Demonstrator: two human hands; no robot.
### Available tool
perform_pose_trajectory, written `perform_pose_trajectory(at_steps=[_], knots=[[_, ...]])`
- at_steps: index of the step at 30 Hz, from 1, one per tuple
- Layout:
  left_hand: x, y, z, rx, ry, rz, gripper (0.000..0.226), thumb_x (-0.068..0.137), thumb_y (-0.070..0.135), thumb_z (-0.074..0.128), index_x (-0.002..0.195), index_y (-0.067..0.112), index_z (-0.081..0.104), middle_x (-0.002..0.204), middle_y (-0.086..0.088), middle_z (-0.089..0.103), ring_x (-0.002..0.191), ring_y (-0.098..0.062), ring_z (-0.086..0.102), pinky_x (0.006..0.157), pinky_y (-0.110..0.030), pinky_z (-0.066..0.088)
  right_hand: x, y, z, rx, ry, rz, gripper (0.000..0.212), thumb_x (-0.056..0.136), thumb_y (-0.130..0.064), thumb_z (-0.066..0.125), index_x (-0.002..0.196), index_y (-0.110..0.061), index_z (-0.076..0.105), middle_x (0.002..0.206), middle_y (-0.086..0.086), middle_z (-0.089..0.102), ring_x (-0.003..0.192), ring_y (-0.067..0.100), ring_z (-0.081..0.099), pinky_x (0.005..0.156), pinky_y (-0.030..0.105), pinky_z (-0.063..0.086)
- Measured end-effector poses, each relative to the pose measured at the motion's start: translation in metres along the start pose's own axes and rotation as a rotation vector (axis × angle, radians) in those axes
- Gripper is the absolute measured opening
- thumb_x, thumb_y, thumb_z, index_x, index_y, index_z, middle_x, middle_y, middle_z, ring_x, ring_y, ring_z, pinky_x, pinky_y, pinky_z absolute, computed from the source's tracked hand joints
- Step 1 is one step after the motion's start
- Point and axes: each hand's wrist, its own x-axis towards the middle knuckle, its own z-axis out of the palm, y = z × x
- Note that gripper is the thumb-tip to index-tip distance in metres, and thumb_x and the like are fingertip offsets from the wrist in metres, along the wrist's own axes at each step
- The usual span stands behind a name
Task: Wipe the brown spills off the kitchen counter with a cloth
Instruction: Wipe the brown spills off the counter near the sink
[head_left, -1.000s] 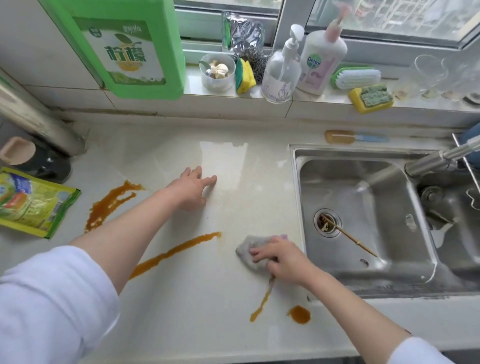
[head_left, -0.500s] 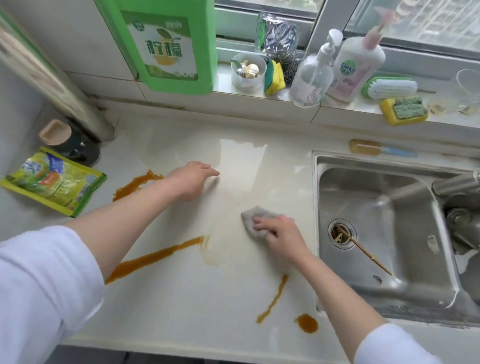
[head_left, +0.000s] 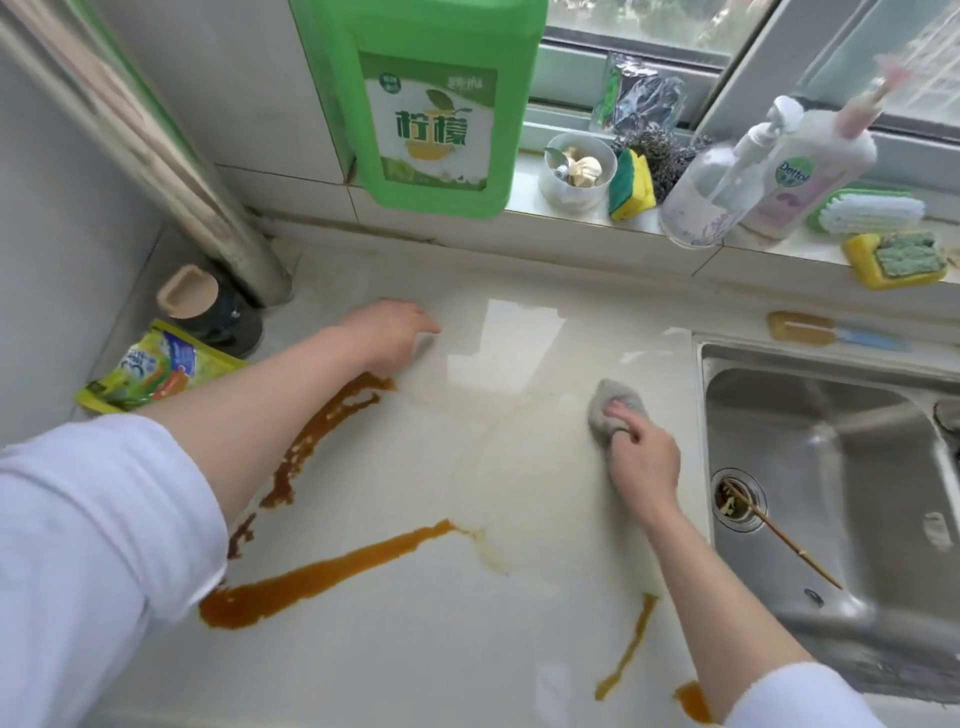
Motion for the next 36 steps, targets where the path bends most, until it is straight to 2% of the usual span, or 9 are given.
perform_pose_trajectory(at_steps=[3, 6, 8, 15, 20, 22, 28, 33, 36], knots=[[0.004, -0.009, 0.002, 0.008, -0.077, -0.008, 0.049, 0.099, 0.017, 0.035, 0.146, 0.028, 0.045, 0.16, -0.01, 0.029, 0.14, -0.035, 0.037, 0.112, -0.04, 0.035, -0.029, -0.038, 0.058, -0.1, -0.07, -0.091, 0.051, 0.082, -0.009, 0.051, 0.126, -0.029, 0.065, 0.141, -0.009, 0.056, 0.122, 0.027, 0.052, 0.107, 0.048, 0.037], [0.009, -0.007, 0.003, 0.044, -0.168, -0.018, 0.055, 0.1, 0.018, 0.03, 0.152, 0.034, 0.032, 0.164, -0.01, 0.015, 0.142, -0.041, 0.031, 0.116, -0.043, 0.03, -0.089, -0.049, 0.092, -0.135, -0.528, -0.661, 0.044, 0.073, -0.01, 0.055, 0.107, -0.029, 0.075, 0.124, -0.014, 0.067, 0.105, 0.019, 0.059, 0.094, 0.034, 0.048], [0.011, -0.01, -0.001, 0.043, -0.226, -0.012, 0.055, 0.102, 0.021, 0.025, 0.154, 0.039, 0.024, 0.166, -0.004, 0.006, 0.145, -0.041, 0.024, 0.118, -0.046, 0.027, -0.084, -0.045, 0.074, -0.179, -0.738, -0.705, 0.04, 0.074, -0.01, 0.054, 0.101, -0.028, 0.077, 0.118, -0.02, 0.069, 0.101, 0.005, 0.055, 0.092, 0.028, 0.047], [0.007, -0.028, -0.006, 0.023, -0.247, 0.029, 0.064, 0.097, 0.011, 0.019, 0.147, 0.05, 0.028, 0.165, 0.011, 0.007, 0.145, -0.037, 0.019, 0.12, -0.057, 0.0, -0.012, -0.071, 0.068, 0.101, 0.2, 0.255, 0.042, 0.085, -0.012, 0.051, 0.12, -0.025, 0.07, 0.125, 0.003, 0.068, 0.117, 0.029, 0.06, 0.099, 0.032, 0.044], [0.006, -0.029, -0.002, 0.049, -0.234, 0.053, 0.076, 0.089, -0.002, 0.024, 0.15, 0.044, 0.024, 0.166, 0.006, 0.004, 0.147, -0.039, 0.015, 0.12, -0.058, 0.004, -0.112, -0.088, 0.129, -0.206, -0.589, -0.724, 0.044, 0.073, -0.017, 0.053, 0.109, -0.034, 0.072, 0.127, -0.019, 0.064, 0.108, 0.016, 0.055, 0.093, 0.034, 0.048], [0.003, -0.027, -0.003, 0.043, -0.213, 0.068, 0.08, 0.086, -0.005, 0.025, 0.152, 0.041, 0.022, 0.166, 0.003, 0.003, 0.147, -0.04, 0.014, 0.12, -0.058, 0.008, -0.091, -0.076, 0.11, -0.18, -0.749, -0.734, 0.04, 0.071, -0.016, 0.053, 0.098, -0.032, 0.077, 0.114, -0.021, 0.07, 0.107, 0.01, 0.058, 0.094, 0.032, 0.049], [0.009, -0.046, 0.001, -0.1, -0.236, 0.066, 0.068, 0.093, 0.005, 0.021, 0.145, 0.045, 0.034, 0.165, 0.013, 0.007, 0.146, -0.037, 0.014, 0.121, -0.055, 0.005, -0.005, -0.098, 0.102, 0.033, 0.112, 0.06, 0.045, 0.082, -0.006, 0.052, 0.119, -0.026, 0.07, 0.132, -0.006, 0.063, 0.125, 0.019, 0.055, 0.105, 0.026, 0.037], [0.002, -0.063, -0.007, -0.218, -0.139, 0.059, 0.062, 0.094, 0.005, 0.03, 0.149, 0.034, 0.037, 0.16, 0.002, 0.031, 0.143, -0.029, 0.034, 0.117, -0.041, 0.027, -0.087, -0.116, 0.142, -0.244, -0.703, -0.773, 0.045, 0.075, -0.016, 0.05, 0.109, -0.034, 0.072, 0.129, -0.019, 0.063, 0.105, 0.009, 0.055, 0.096, 0.031, 0.046], [-0.013, -0.085, -0.006, -0.212, -0.106, -0.007, 0.066, 0.091, 0.0, 0.032, 0.149, 0.03, 0.036, 0.153, -0.007, 0.04, 0.135, -0.03, 0.043, 0.106, -0.037, 0.041, -0.044, -0.112, 0.109, -0.183, -0.67, -0.564, 0.033, 0.077, -0.013, 0.058, 0.095, -0.031, 0.079, 0.11, -0.018, 0.072, 0.105, 0.0, 0.06, 0.095, 0.025, 0.048]])
